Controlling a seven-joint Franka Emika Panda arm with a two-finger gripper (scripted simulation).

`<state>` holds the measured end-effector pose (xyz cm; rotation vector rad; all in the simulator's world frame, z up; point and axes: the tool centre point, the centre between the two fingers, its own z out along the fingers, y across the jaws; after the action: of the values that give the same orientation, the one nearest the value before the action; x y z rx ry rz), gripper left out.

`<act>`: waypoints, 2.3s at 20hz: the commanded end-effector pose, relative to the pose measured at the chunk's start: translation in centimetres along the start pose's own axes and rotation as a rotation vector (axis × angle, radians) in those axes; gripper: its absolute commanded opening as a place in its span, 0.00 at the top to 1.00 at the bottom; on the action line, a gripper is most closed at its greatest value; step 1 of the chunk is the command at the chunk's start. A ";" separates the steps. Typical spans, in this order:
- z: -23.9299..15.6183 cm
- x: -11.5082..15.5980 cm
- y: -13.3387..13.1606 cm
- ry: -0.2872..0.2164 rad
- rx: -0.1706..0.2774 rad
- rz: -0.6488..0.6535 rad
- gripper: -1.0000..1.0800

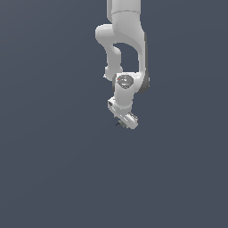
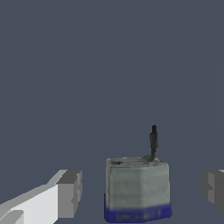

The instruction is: Pick up the object and move it to a goal position.

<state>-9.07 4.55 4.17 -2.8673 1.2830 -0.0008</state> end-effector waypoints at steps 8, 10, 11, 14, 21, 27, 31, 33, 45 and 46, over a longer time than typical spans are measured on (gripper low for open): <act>2.9 0.0 0.0 0.000 -0.001 0.002 0.04; 2.9 0.0 0.0 0.000 -0.001 0.002 1.00; 2.9 0.0 0.0 0.000 -0.001 0.002 1.00; 2.9 0.0 0.0 0.000 -0.001 0.002 1.00; 2.9 0.0 0.0 0.000 0.000 0.002 1.00; 2.8 1.7 0.6 0.000 0.000 0.002 1.00; 2.7 4.2 1.4 0.000 0.000 0.002 1.00; 2.6 5.9 2.0 0.000 0.000 0.002 1.00; 2.0 18.2 6.0 0.000 0.000 0.002 1.00; 2.0 19.2 6.3 0.000 0.000 0.002 1.00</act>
<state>-1.64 -12.49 2.10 -2.8654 1.2881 -0.0003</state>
